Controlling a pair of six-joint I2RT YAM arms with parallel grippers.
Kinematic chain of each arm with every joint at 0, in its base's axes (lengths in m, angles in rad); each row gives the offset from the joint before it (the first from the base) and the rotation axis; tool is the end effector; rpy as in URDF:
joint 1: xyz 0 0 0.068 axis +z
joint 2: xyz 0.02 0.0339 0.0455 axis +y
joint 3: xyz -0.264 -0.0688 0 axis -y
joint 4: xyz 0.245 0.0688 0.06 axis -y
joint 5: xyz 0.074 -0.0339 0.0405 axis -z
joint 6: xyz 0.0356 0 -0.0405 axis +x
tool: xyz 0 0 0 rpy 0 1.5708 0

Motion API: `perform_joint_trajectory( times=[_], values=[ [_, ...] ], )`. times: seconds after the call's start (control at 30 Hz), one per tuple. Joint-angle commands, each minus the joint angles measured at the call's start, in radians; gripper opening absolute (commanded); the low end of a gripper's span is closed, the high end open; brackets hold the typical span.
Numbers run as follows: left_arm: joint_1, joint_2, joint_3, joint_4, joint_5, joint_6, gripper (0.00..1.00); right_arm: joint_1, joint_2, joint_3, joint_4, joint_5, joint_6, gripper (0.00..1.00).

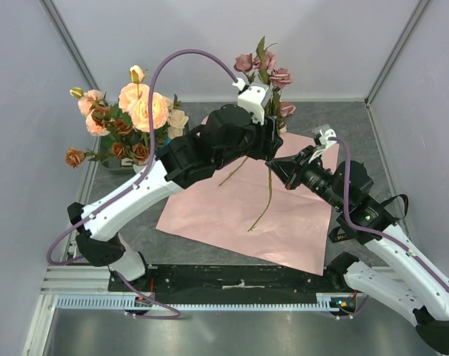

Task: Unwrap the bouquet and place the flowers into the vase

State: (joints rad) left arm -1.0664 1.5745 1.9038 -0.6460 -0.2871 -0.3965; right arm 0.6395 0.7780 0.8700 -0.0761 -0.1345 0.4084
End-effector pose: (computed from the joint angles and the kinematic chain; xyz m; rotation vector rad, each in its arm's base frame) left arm 0.1713 -0.2894 0.4798 0.4436 1.8893 -0.7266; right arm 0.1413 0.1111 0.3828 -0.2983 1.6041 0.9223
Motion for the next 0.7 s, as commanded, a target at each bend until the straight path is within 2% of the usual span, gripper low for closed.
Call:
perform_joint_trajectory(
  times=[0.0, 0.03, 0.2, 0.27, 0.47, 0.53, 0.57, 0.6, 0.63, 0.67],
  values=[
    [-0.003, 0.045, 0.09, 0.011, -0.021, 0.057, 0.55, 0.005, -0.017, 0.023, 0.009, 0.007, -0.029, 0.0],
    [-0.001, 0.051, 0.096, 0.011, -0.021, 0.061, 0.53, 0.005, -0.017, 0.023, 0.006, -0.002, -0.033, 0.0],
    [-0.003, 0.079, 0.139, 0.011, -0.03, 0.1, 0.32, 0.005, -0.032, 0.018, 0.009, -0.02, -0.042, 0.0],
    [-0.001, 0.087, 0.149, 0.011, -0.038, 0.116, 0.28, 0.005, -0.042, 0.018, 0.01, -0.02, -0.048, 0.0],
    [0.0, 0.084, 0.176, -0.007, -0.02, 0.122, 0.34, 0.005, -0.042, 0.034, 0.019, -0.039, -0.08, 0.0],
    [0.0, 0.084, 0.17, -0.006, 0.005, 0.123, 0.25, 0.005, -0.039, 0.038, 0.022, -0.048, -0.088, 0.0],
    [0.0, 0.079, 0.173, 0.011, 0.015, 0.142, 0.12, 0.005, -0.034, 0.044, 0.018, -0.051, -0.092, 0.02],
    [0.0, 0.071, 0.169, 0.026, 0.035, 0.153, 0.09, 0.005, -0.033, 0.052, 0.009, -0.062, -0.106, 0.08],
    [0.0, 0.065, 0.167, 0.041, 0.045, 0.162, 0.06, 0.005, -0.033, 0.055, 0.004, -0.059, -0.109, 0.27],
    [0.0, 0.058, 0.167, 0.066, 0.051, 0.182, 0.02, 0.005, -0.04, 0.055, 0.001, -0.047, -0.112, 0.34]
  ],
)
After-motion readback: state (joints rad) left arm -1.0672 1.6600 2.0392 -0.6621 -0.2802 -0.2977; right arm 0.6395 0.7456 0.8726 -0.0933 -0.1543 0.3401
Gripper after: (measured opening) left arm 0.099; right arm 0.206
